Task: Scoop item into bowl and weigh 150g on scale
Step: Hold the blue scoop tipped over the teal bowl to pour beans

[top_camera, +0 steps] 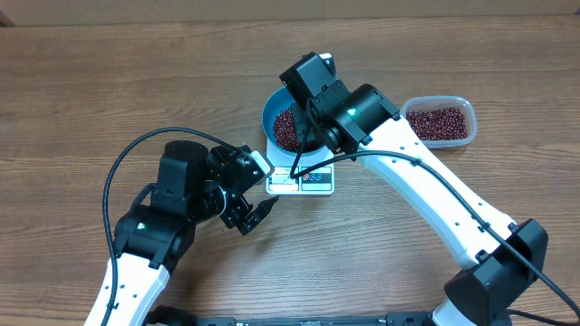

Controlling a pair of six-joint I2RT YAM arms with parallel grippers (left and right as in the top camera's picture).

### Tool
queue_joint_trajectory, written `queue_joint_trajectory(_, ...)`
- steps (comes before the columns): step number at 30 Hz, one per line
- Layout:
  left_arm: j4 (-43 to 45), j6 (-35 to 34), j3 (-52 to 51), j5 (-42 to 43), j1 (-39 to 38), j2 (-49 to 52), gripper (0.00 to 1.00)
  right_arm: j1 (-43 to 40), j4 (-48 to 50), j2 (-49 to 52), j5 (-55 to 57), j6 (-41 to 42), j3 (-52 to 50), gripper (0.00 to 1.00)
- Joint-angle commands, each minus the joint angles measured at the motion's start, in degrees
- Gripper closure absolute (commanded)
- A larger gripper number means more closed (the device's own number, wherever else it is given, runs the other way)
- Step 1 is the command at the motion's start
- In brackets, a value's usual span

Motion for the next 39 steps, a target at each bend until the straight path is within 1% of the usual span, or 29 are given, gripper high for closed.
queue_joint_trajectory(1,0.1,-0.2,-0.3,1.0,0.6,0.1,0.00,0.2,0.5,-0.3,1.0,-0.4,1.7,0.96)
queue_joint_trajectory(24,0.1,-0.2,-0.3,1.0,0.6,0.1,0.01,0.2,0.3,-0.3,1.0,-0.4,1.7,0.96)
queue_joint_trajectory(30,0.1,-0.2,-0.3,1.0,0.6,0.1,0.00,0.6,-0.4,-0.3,5.3,-1.7,1.7,0.96)
queue_joint_trajectory(39,0.1,-0.2,-0.3,1.0,0.6,0.1,0.00,0.6,-0.3,-0.3,5.2,-1.9,1.7,0.96)
